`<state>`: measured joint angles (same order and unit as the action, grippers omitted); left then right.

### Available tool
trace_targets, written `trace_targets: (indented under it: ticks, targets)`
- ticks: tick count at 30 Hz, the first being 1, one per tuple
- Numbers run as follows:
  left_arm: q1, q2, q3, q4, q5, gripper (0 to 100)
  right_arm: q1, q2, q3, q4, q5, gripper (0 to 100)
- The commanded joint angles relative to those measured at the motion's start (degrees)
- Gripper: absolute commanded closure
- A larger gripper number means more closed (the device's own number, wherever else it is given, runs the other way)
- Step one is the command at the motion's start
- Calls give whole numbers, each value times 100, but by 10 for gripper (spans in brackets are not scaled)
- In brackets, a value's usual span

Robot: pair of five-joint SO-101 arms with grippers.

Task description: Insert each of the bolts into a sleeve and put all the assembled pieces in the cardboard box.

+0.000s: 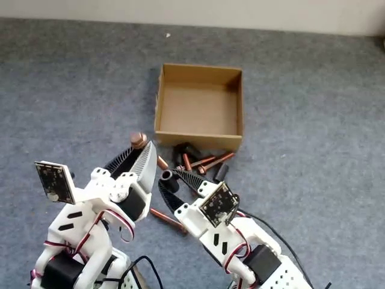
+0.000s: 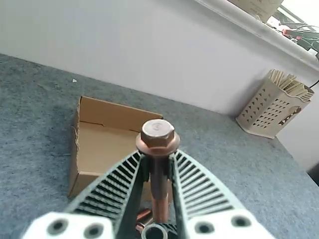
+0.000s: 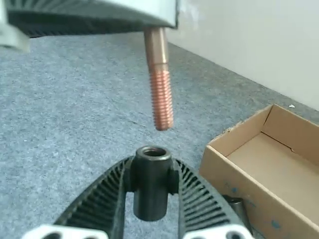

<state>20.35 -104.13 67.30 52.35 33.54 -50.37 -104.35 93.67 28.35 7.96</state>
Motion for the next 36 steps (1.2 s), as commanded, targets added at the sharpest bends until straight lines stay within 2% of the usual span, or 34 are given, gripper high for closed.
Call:
trace_targets:
  ticks: [1,6,12,18,26,29,33,36]
  targets:
    - [84,-40,-338,334,26,995,-48,-84,-101,-145,79,995]
    - [92,-40,-295,703,26,995,92,-84,-127,-145,62,995]
    - [769,-40,136,695,26,995,101,-84,-84,-145,62,995]
    - [857,-31,374,695,9,995,92,-84,-84,-127,79,995]
    - [637,-31,523,668,9,995,92,-84,-101,-119,79,995]
    - [338,-31,602,378,9,995,84,-84,-84,-119,88,995]
    - [268,-31,954,105,9,995,84,-84,-84,-119,88,995]
    - [242,-31,1112,18,-290,995,84,-84,-84,-119,88,995]
